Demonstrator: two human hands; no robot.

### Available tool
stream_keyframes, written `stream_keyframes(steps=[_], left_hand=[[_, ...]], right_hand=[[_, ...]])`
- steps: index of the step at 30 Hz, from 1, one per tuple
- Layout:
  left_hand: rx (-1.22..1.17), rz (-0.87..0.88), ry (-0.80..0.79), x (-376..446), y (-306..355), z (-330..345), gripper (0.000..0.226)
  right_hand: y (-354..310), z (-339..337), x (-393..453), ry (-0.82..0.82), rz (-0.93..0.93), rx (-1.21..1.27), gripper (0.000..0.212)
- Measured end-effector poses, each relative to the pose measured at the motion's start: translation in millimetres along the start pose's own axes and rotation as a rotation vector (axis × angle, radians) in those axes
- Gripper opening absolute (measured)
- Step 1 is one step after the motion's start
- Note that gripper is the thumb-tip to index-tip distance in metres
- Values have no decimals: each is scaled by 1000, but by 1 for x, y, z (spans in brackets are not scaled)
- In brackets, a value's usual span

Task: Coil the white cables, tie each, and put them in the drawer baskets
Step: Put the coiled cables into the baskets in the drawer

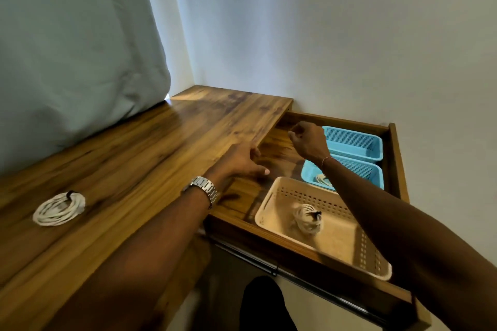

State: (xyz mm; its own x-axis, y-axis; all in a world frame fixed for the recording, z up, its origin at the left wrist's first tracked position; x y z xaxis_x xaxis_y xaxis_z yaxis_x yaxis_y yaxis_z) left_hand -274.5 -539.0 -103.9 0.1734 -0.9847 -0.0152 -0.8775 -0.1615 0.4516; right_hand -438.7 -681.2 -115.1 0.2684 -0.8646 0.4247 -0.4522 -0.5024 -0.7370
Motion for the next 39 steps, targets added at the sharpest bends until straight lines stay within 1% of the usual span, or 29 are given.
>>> stream_keyframes(steps=[4,9,13,16,19,22,26,30,32,34,36,39], left_hand=[[194,-47,114,-29,-54,-40,82],[197,-201,150,-92,-121,-91,122],[227,-334,172,-152,-174,-123,136],[272,-432,187,-200,-210,-142,145],[401,-523,208,-243,-243,-159,143],[408,-641,172,-278,-272,-160,158],[324,-709,88,-302,-302,-142,171],[376,-696,36,-301,-318,-115,160],[424,-703,39,-298,-319,-107,155],[455,-703,45,-297,-319,-104,151],[465,-688,52,-297,-320,-105,148],[469,-665,70,-295,-320,-105,148]], right_hand=[[-69,51,-3,-204,-167,45,21],[-144,117,-21,-359,-323,38,20],[-197,166,-46,-513,-428,14,22],[-232,200,-68,-627,-439,13,22],[-262,233,-95,-737,-427,38,24],[-288,268,-124,-817,-376,88,29],[-314,308,-153,-820,-297,106,48],[-328,331,-164,-746,-225,70,63],[-329,339,-164,-765,-199,23,60],[-330,345,-162,-783,-187,8,49],[-328,347,-160,-781,-135,51,39],[-324,344,-158,-725,-101,152,26]])
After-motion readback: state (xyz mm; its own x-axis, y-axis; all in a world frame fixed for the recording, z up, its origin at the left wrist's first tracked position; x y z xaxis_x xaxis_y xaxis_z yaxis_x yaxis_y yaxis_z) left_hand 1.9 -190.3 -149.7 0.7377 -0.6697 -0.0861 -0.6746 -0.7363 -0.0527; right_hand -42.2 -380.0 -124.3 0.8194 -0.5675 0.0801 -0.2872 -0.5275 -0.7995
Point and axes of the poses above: each hand's wrist, its own x-axis towards the middle knuckle, its own z-axis out of the palm, y = z × x, the point moved 5 cm from there along x, towards the middle knuckle, and after that the axes turned 9 degrees about x, right-handed, at the moved point
